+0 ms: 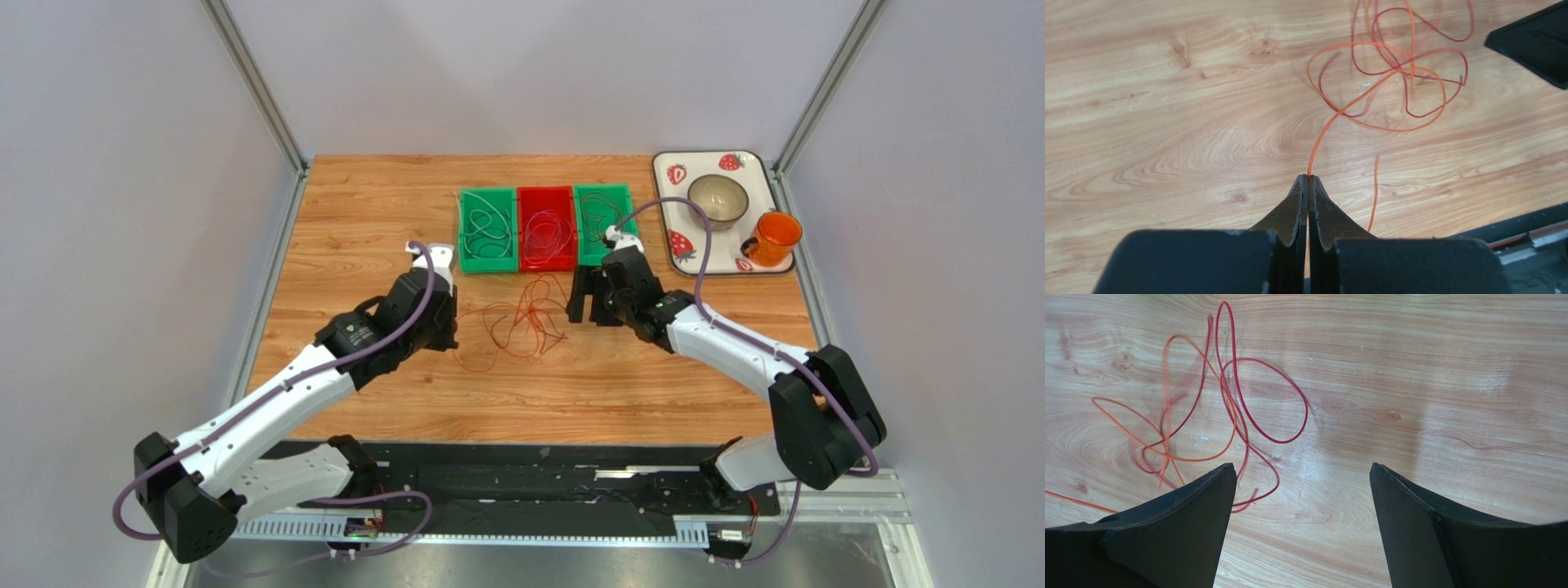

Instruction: Untangle the cables

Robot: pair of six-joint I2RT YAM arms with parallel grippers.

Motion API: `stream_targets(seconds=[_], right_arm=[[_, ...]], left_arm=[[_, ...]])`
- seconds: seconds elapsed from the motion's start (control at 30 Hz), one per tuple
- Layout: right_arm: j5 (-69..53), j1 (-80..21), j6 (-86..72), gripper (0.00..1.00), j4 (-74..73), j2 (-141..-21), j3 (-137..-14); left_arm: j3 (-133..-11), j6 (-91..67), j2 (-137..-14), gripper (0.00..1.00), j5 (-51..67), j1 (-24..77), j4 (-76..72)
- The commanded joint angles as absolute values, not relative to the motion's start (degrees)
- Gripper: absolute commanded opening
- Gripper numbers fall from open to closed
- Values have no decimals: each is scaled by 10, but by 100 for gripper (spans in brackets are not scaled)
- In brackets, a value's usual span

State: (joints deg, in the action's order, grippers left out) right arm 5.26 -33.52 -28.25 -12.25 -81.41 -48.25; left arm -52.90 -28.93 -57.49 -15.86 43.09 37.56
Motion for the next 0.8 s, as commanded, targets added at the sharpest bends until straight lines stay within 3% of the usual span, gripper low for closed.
stream_targets(seconds=[0.0,0.33,0.77], right_arm=[[45,-337,-279,85,-135,-839,-530],[-32,-339,-224,88,-174,-922,-606],[-94,-339,-201,92,-97,-846,-531]], left_arm=[[-498,-331,-591,0,-175,430,343],[-442,-349,-710,0,-154,430,230],[-444,-345,-844,0,-131,428,129]])
